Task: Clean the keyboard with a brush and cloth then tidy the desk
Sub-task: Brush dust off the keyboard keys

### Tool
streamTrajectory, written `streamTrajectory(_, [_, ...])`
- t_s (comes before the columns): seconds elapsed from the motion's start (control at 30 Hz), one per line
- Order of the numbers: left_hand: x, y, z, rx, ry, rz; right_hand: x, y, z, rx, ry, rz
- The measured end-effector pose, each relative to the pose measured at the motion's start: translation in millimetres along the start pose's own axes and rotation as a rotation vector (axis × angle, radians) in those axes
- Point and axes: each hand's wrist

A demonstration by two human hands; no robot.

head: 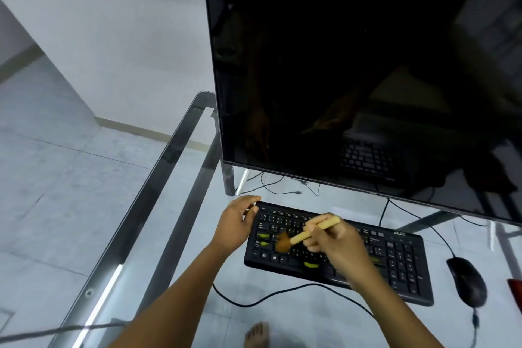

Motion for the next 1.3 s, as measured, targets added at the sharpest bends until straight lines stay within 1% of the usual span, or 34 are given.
streamTrajectory(0.03, [0.4, 0.1, 0.7, 0.009, 0.002, 0.000, 0.8, 0.7, -0.8, -0.053, -0.007, -0.022])
streamTrajectory(0.07, [0.5, 0.2, 1.5, 0.018, 0.003, 0.001, 0.5, -0.2, -0.8, -0.101, -0.040, -0.078])
streamTrajectory(0.1, [1.1, 0.7, 2.3, 0.021, 0.003, 0.001, 0.2, -2.4, 2.2, -0.132, -0.072, -0.172])
streamTrajectory(0.13, [1.6, 1.2, 2.5, 0.017, 0.002, 0.000, -0.4, -4.6, 3.2, -0.148, -0.104, -0.199])
streamTrajectory(0.17, [1.8, 1.6, 3.0, 0.011, -0.001, 0.000, -2.0, -4.2, 3.2, -0.113, -0.095, -0.166])
streamTrajectory(0.27, [1.1, 2.2, 5.1, 0.016, -0.001, -0.005, -8.7, 5.6, 4.2, -0.188, -0.054, 0.085])
streamTrajectory(0.3, [0.8, 2.5, 5.7, 0.020, -0.001, -0.007, -11.2, 8.1, 1.9, -0.229, -0.062, 0.088])
streamTrajectory(0.37, [0.9, 3.2, 6.6, 0.025, 0.003, -0.005, -17.8, 12.1, 0.8, -0.346, -0.156, -0.035])
streamTrajectory(0.4, [1.6, 3.8, 6.3, 0.022, 0.001, -0.005, -21.8, 13.4, 5.7, -0.369, -0.210, -0.068])
streamTrajectory(0.47, [2.5, 4.3, 6.2, 0.029, 0.004, -0.005, -26.7, 21.2, 12.4, -0.326, -0.233, -0.006])
streamTrajectory(0.53, [2.1, 4.4, 6.6, 0.039, 0.013, -0.010, -28.8, 32.4, 14.1, -0.314, -0.225, 0.123])
streamTrajectory(0.6, [2.2, 4.8, 7.7, 0.032, 0.018, -0.012, -28.9, 38.8, 8.3, -0.397, -0.229, 0.114])
streamTrajectory(0.63, [2.2, 5.3, 7.7, 0.024, 0.022, -0.012, -29.3, 40.7, 8.8, -0.425, -0.248, 0.101])
streamTrajectory(0.67, [2.6, 5.5, 7.1, 0.018, 0.027, -0.016, -29.3, 42.3, 13.9, -0.430, -0.283, 0.122])
streamTrajectory(0.77, [2.7, 5.3, 7.3, 0.041, 0.030, -0.019, -25.2, 56.0, 33.3, -0.367, -0.329, 0.311])
streamTrajectory(0.8, [1.9, 5.4, 7.9, 0.051, 0.027, -0.020, -24.6, 60.3, 36.2, -0.374, -0.324, 0.354])
streamTrajectory(0.83, [1.0, 5.3, 8.6, 0.058, 0.025, -0.022, -22.6, 62.8, 33.3, -0.390, -0.308, 0.340])
streamTrajectory(0.9, [1.4, 5.2, 8.6, 0.056, 0.020, -0.009, -20.2, 57.2, 26.8, -0.397, -0.227, 0.203])
streamTrajectory(0.93, [2.1, 4.8, 8.3, 0.049, 0.016, -0.002, -21.0, 51.3, 23.8, -0.369, -0.212, 0.132])
streamTrajectory(0.97, [2.5, 4.5, 8.2, 0.046, 0.014, 0.000, -22.3, 45.0, 19.4, -0.321, -0.196, 0.096])
streamTrajectory(1.03, [2.6, 4.3, 8.4, 0.057, 0.011, -0.007, -23.9, 32.8, 11.8, -0.260, -0.163, 0.140])
streamTrajectory(1.07, [1.8, 4.4, 8.8, 0.062, 0.009, -0.011, -24.5, 26.8, 7.7, -0.266, -0.130, 0.149])
streamTrajectory(1.1, [1.5, 4.8, 8.4, 0.061, 0.010, -0.015, -22.6, 21.0, 2.0, -0.263, -0.108, 0.086])
streamTrajectory(1.17, [0.4, 5.7, 7.3, 0.040, 0.009, -0.019, -17.1, 8.5, -4.8, -0.213, -0.064, -0.108])
streamTrajectory(1.2, [0.3, 6.0, 6.3, 0.034, 0.007, -0.021, -14.4, 2.7, -6.9, -0.153, -0.035, -0.137])
streamTrajectory(1.23, [0.0, 6.1, 5.2, 0.038, 0.004, -0.024, -12.5, -0.4, -5.6, -0.095, -0.008, -0.088])
streamTrajectory(1.27, [-0.5, 6.0, 4.5, 0.049, 0.001, -0.025, -10.7, -0.5, -4.6, -0.042, 0.023, 0.024])
streamTrajectory(1.3, [-0.9, 5.9, 4.2, 0.058, -0.001, -0.026, -9.5, -0.7, -3.2, -0.050, 0.036, 0.090])
Point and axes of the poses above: each hand's wrist, its own x-axis towards the middle knuckle, its own y-axis out of the palm, z = x × y, and after that the axes turned 13 degrees about z, right-handed
